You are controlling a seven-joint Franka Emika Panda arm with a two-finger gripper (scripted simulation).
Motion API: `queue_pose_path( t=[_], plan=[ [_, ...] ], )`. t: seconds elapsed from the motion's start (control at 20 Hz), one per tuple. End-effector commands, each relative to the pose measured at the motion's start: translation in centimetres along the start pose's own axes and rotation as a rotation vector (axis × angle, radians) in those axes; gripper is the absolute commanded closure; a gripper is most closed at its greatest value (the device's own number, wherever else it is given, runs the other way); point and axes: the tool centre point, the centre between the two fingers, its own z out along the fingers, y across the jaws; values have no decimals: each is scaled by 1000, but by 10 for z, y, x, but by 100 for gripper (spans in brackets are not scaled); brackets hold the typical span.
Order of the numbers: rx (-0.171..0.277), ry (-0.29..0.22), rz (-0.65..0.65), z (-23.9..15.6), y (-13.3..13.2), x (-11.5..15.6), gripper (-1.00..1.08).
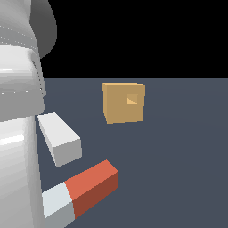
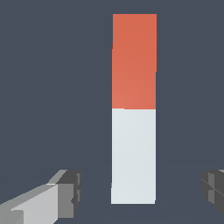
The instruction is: Insert the peg into the horizontal hole in a box.
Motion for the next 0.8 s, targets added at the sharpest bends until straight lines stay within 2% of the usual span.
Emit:
queue_pose_path(
  t=[0.0, 0.45, 0.7, 0.75],
  plan=[
    [0, 0, 0, 4, 0, 0, -92],
    [1, 1, 6, 43, -2, -1, -92],
    [1, 1, 7, 50, -2, -1, -92],
    [1, 1, 7, 50, -2, -1, 108]
  ],
)
